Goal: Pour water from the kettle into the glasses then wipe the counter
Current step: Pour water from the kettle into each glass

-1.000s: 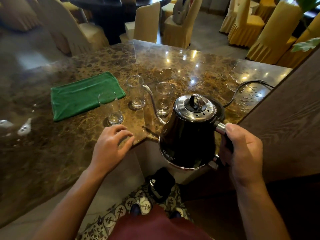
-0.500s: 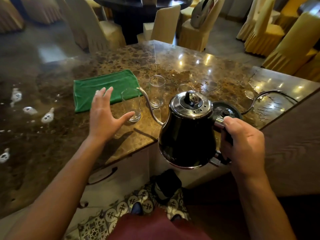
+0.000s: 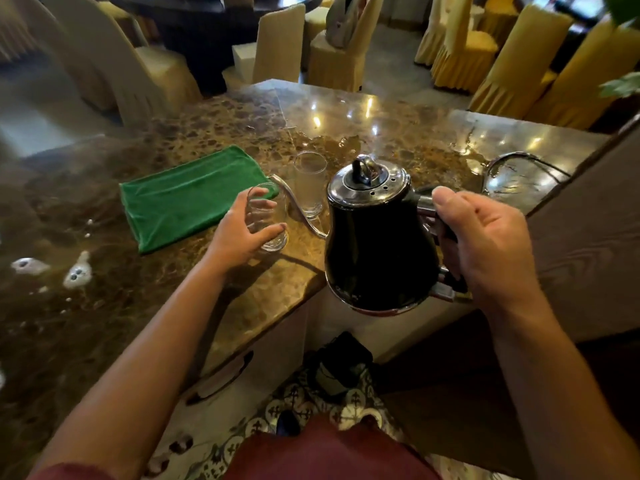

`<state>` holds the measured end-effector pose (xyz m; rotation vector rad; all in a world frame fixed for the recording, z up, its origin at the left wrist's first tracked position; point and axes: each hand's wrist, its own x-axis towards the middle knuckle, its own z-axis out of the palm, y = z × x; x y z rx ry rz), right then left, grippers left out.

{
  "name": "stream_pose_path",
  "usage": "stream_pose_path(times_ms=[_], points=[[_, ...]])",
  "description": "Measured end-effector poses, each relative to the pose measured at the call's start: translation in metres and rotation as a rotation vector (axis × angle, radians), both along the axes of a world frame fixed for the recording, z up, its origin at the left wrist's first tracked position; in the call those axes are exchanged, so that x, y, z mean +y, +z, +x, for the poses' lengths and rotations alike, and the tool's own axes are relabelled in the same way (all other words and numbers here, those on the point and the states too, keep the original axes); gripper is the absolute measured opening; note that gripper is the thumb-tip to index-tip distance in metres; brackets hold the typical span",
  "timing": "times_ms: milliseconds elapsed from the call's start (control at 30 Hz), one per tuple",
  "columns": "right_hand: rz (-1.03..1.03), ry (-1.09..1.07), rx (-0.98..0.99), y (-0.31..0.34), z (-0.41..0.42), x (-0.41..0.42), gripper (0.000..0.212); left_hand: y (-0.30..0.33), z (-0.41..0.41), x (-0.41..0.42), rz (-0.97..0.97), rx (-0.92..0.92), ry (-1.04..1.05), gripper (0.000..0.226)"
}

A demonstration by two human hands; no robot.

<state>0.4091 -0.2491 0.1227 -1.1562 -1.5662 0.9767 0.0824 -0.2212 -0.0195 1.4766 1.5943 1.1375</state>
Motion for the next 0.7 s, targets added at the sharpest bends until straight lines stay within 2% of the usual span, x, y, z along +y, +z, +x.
stream_pose_path(times_ms=[133, 367, 700], points=[[0.014, -0.019, -0.021, 0.005, -0.007, -0.004, 0.061, -0.002, -0.005, 0.000, -0.008, -0.003, -0.067, 0.069], [0.069, -0.008, -0.160, 0.011, -0.013, -0.004, 0.069, -0.003, -0.007, 0.001, 0.005, -0.040, -0.061, 0.081], [0.124, 0.036, -0.367, 0.026, -0.015, 0.005, 0.074, -0.007, -0.006, 0.002, 0.007, -0.060, -0.068, 0.067]])
